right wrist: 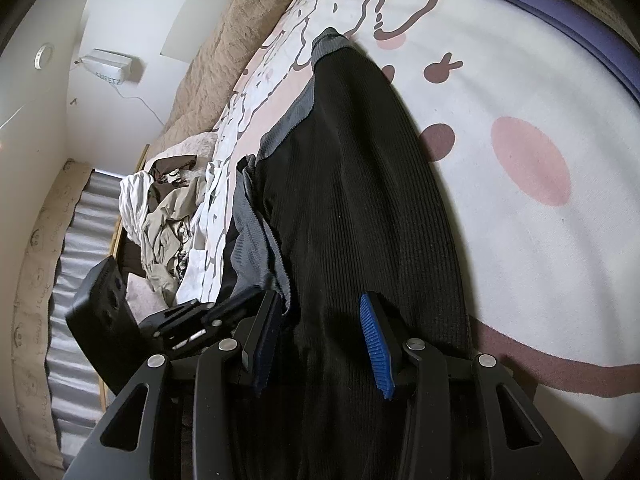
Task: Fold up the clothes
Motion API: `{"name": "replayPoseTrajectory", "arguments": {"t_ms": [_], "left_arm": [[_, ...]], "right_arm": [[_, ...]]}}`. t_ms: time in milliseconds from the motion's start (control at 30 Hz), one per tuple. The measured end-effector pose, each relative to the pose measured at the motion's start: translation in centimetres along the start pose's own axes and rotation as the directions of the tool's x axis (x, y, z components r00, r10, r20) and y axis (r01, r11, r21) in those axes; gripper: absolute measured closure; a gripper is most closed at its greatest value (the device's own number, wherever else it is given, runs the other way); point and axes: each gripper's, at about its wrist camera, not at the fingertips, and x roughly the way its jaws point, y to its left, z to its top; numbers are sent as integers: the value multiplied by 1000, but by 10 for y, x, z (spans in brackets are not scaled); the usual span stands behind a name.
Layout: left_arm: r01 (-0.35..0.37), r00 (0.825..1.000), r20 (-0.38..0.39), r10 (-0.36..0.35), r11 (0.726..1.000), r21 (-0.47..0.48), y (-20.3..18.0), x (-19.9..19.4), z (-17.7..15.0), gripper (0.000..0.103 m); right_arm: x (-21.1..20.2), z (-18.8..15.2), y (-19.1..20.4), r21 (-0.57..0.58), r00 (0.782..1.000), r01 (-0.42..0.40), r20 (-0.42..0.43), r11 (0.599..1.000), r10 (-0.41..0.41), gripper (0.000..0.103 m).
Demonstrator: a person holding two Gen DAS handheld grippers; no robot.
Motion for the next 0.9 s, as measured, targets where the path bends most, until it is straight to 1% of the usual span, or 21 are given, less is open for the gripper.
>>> {"name": "replayPoseTrajectory", "arguments": {"t_ms": [33,100,133,167,200,233,267,567,700,833,900], "left_arm": [[-3,1000,1,3,1000,5,0,-2,-1,100],[-30,999,-21,31,998,51,-8,-1,-4,99],[-40,999,-29,43,996,73,-12,1,-6,95],[-49,998,-36,53,994,95,-16,3,-8,82],[-58,997,-42,63,992,116,-20,5,-10,74],[-61,997,-44,66,991,123,-21,7,-10,63],[-61,997,-44,67,990,125,-22,8,-10,61],[-66,996,-46,74,987,148,-28,17,-5,61],[30,999,-29,-28,997,75,-19,6,1,61],[13,1000,-16,-12,998,62,-12,0,5,61],[13,999,-30,-12,999,45,-7,3,4,61]], "right_arm": [[0,0,0,1,1000,0,0,1000,0,62],[0,0,0,2,1000,1,0,1000,-1,62],[0,0,0,2,1000,1,0,1000,-1,62],[0,0,1,2,1000,1,0,1000,-1,62],[0,0,1,3,1000,2,0,1000,-2,62],[1,0,1,3,1000,2,0,1000,-2,62],[1,-1,1,4,1000,2,1,1000,-2,62],[2,0,1,5,1000,0,-2,1000,0,62],[2,0,0,8,1000,-4,-4,1000,4,62],[3,0,1,9,1000,-5,-2,1000,5,62],[3,0,1,10,1000,-5,-1,1000,5,62]]}}
